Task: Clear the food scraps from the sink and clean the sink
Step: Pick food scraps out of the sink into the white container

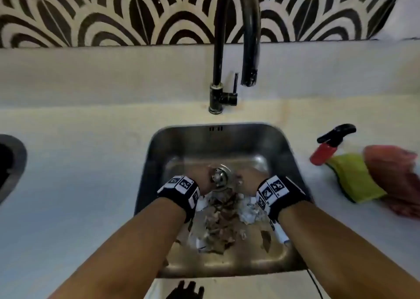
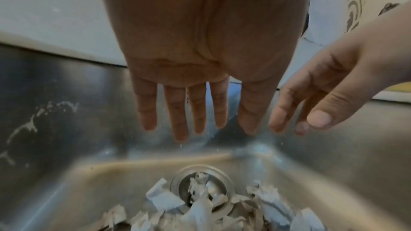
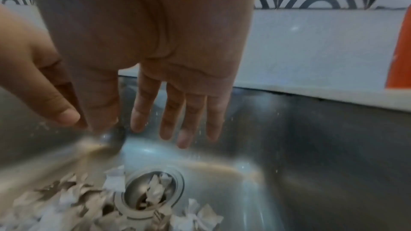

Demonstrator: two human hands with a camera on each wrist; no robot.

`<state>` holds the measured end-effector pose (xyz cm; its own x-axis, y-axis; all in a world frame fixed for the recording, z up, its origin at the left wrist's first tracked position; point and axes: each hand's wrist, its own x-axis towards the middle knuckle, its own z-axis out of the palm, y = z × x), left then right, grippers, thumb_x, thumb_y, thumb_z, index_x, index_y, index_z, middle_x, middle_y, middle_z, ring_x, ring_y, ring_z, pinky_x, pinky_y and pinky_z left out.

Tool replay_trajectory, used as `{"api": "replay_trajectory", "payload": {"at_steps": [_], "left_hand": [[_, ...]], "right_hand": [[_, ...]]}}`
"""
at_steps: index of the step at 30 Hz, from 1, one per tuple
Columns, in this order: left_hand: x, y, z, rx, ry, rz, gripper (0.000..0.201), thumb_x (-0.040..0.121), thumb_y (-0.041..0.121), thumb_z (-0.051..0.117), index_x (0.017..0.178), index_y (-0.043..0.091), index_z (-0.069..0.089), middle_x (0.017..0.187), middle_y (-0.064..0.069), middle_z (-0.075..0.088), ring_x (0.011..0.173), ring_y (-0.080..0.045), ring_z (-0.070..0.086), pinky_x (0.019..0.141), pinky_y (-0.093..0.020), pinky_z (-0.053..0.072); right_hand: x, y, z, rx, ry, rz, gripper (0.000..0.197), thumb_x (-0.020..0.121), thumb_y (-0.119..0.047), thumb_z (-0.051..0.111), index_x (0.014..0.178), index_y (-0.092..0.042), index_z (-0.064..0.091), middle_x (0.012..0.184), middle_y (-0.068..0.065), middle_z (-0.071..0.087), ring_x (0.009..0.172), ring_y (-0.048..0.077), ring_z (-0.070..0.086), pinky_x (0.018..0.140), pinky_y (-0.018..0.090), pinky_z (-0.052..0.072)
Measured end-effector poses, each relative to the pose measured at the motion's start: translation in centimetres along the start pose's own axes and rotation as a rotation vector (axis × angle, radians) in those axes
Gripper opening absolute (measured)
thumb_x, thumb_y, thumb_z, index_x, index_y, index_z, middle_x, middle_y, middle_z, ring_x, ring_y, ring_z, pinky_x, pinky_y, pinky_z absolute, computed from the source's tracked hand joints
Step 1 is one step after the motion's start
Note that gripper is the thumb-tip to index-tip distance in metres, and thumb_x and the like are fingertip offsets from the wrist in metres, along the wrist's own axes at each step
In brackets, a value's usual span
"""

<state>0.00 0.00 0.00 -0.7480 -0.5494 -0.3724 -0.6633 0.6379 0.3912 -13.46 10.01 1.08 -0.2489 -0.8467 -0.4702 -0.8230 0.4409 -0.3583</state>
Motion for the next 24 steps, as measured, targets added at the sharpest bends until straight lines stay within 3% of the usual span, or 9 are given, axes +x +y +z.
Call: {"api": "replay_trajectory", "payload": {"at_steps": [3,6,11,15,19,21,24], "left_hand": [[1.6,-0.8,1.7,0.01,-0.097,-0.084,0.041,0.094,0.028,0.051,0.134,0.016,0.051,0.139,-0.01,0.05,0.127,-0.027,0.047,0.104,-0.031,0.035],[2.9,-2.1,3.6,-0.039,-0.178,-0.148,0.049,0.093,0.044,0.051,0.137,0.024,0.047,0.142,-0.008,0.045,0.132,-0.025,0.04,0.11,-0.031,0.026],[4.4,-3.4,6.7,-0.081,-0.248,-0.249,0.047,0.091,0.033,0.053,0.136,0.021,0.046,0.136,-0.016,0.047,0.122,-0.033,0.049,0.1,-0.036,0.041],[4.9,-4.3,8.2,-0.072,-0.294,-0.269,0.059,0.085,0.022,0.059,0.141,0.024,0.038,0.143,-0.015,0.037,0.128,-0.032,0.044,0.106,-0.038,0.039],[5.4,-5.2,9.6,-0.104,-0.307,-0.301,0.063,0.084,0.016,0.059,0.14,0.029,0.033,0.142,-0.012,0.032,0.121,-0.033,0.05,0.099,-0.038,0.045],[5.5,-5.5,10.0,-0.11,-0.311,-0.299,0.066,0.082,0.016,0.061,0.139,0.03,0.032,0.141,-0.01,0.032,0.119,-0.034,0.052,0.094,-0.038,0.046],[5.5,-5.7,10.5,-0.073,-0.307,-0.303,0.069,0.082,0.021,0.063,0.14,0.032,0.029,0.142,-0.01,0.032,0.118,-0.035,0.052,0.092,-0.039,0.046]], "right_hand": [[1.4,0.4,1.2,-0.055,-0.1,0.057,0.035,0.094,-0.022,0.052,0.128,-0.015,0.056,0.131,0.009,0.057,0.117,0.028,0.055,0.093,0.03,0.044],[3.0,1.4,3.3,-0.06,-0.176,0.072,0.036,0.092,-0.016,0.053,0.128,-0.017,0.057,0.131,0.008,0.057,0.117,0.029,0.055,0.097,0.033,0.045],[4.7,2.4,6.0,-0.096,-0.27,-0.016,0.05,0.091,-0.027,0.054,0.139,-0.028,0.043,0.14,0.013,0.041,0.128,0.033,0.042,0.106,0.039,0.039],[6.0,3.1,8.6,-0.214,-0.279,-0.032,0.057,0.088,-0.041,0.056,0.14,-0.042,0.034,0.143,0.011,0.034,0.126,0.037,0.042,0.108,0.045,0.036],[6.9,3.1,9.9,-0.232,-0.335,0.032,0.057,0.092,-0.017,0.049,0.145,-0.028,0.03,0.141,0.014,0.031,0.126,0.042,0.039,0.104,0.045,0.038],[7.2,3.4,10.0,-0.164,-0.333,0.024,0.047,0.093,-0.009,0.045,0.139,-0.019,0.041,0.137,0.015,0.038,0.122,0.039,0.045,0.099,0.04,0.041],[7.4,3.8,9.7,-0.072,-0.282,0.044,0.029,0.09,-0.005,0.049,0.116,-0.01,0.06,0.124,0.016,0.055,0.112,0.033,0.056,0.089,0.031,0.044]]}}
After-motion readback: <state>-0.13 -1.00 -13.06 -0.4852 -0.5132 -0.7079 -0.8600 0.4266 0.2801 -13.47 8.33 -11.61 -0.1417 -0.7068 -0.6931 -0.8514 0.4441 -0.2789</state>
